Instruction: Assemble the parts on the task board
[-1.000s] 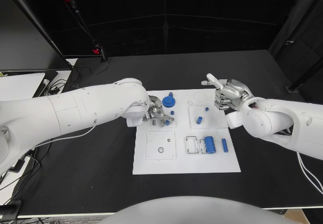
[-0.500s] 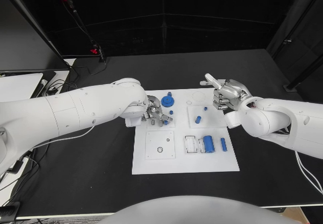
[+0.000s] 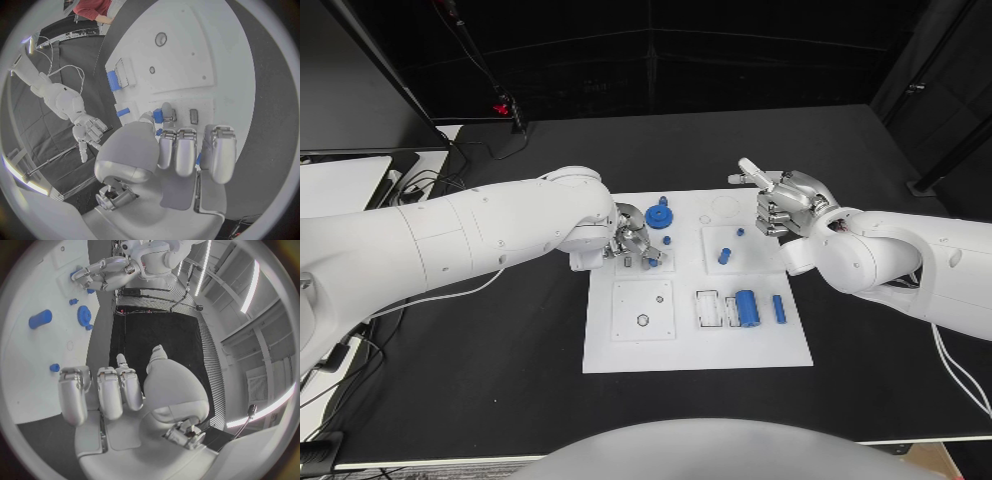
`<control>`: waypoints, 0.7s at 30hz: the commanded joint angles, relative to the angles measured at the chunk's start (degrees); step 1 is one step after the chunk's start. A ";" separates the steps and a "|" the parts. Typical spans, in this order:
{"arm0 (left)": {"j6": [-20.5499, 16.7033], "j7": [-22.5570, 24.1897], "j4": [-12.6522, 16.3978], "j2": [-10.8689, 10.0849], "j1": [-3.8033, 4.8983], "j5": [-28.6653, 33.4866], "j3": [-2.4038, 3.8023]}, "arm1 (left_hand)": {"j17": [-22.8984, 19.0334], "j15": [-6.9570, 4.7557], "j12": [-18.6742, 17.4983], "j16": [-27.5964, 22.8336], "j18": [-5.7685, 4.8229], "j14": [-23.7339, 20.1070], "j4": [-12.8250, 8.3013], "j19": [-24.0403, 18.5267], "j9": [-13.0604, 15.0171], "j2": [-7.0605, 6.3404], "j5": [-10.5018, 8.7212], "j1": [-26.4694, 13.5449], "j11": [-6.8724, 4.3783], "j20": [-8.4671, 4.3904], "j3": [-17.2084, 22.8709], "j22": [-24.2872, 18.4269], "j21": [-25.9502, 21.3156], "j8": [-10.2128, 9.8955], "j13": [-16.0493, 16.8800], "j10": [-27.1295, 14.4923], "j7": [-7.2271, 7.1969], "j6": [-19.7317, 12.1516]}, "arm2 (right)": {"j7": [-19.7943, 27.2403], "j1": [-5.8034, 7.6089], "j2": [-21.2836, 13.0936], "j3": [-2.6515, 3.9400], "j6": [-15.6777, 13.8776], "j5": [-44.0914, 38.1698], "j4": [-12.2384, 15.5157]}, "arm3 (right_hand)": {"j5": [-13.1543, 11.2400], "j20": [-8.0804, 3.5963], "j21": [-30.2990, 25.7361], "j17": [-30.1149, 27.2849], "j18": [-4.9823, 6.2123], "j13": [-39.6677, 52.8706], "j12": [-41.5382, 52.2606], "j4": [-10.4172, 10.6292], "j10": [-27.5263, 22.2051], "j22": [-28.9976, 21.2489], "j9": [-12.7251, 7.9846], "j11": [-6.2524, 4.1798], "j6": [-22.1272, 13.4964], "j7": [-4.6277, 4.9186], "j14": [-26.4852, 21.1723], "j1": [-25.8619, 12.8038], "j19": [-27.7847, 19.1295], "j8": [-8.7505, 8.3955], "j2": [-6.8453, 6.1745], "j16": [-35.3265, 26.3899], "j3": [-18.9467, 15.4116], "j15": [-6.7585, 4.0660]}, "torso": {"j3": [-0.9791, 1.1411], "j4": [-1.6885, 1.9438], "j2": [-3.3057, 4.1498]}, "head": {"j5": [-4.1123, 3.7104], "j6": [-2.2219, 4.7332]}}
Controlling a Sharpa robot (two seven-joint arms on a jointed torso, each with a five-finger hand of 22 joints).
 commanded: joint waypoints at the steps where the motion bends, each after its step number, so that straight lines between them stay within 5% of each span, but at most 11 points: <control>1: -0.08 1.47 0.00 -0.06 0.05 -0.17 0.01 | 15.09 -0.28 -0.02 0.05 -0.37 5.98 0.03 6.07 0.47 4.67 1.73 5.95 -0.17 -0.36 1.56 15.10 0.18 -0.56 14.76 5.96 0.25 0.09 | -0.10 0.04 0.06 0.02 -0.21 0.04 0.02 | 0.41 0.24 0.17 15.07 -0.40 15.08 0.14 -0.04 6.06 15.09 -0.02 0.40 -0.43 0.01 6.06 -0.16 5.95 0.36 0.59 0.14 -0.36 0.05 | 0.03 0.00 -0.01 | 0.07 -0.01; 8: -0.34 2.67 0.17 -0.46 0.04 -0.17 0.01 | 15.09 -0.17 -0.02 0.05 -0.37 5.98 0.03 6.07 1.40 4.17 3.75 6.99 0.02 -0.28 4.53 15.10 0.18 -1.40 14.76 5.96 0.42 0.38 | -0.34 -0.05 0.07 0.01 -0.20 0.04 -0.16 | 0.53 0.25 0.17 15.07 -0.40 15.08 0.14 -0.02 6.06 15.09 -0.03 0.40 -0.55 0.00 6.06 -0.45 5.95 0.50 0.85 0.14 -0.45 0.05 | 0.01 -0.02 0.00 | 0.02 0.04; 21: -0.57 5.32 0.96 -2.02 0.05 -0.16 0.02 | 15.09 -0.03 -0.02 0.05 -0.37 5.98 0.00 6.07 3.25 1.04 5.85 8.25 0.24 -0.14 11.05 15.10 0.18 -2.84 14.76 5.96 0.61 1.08 | -0.71 -0.31 -0.02 0.01 -0.04 0.02 -0.39 | 0.12 0.23 0.17 15.07 -0.40 15.08 0.14 -0.39 6.06 15.09 -0.02 0.25 -0.65 -0.27 6.06 0.05 5.95 1.00 0.61 0.14 -0.68 -0.02 | 0.03 0.06 0.02 | -0.13 -0.25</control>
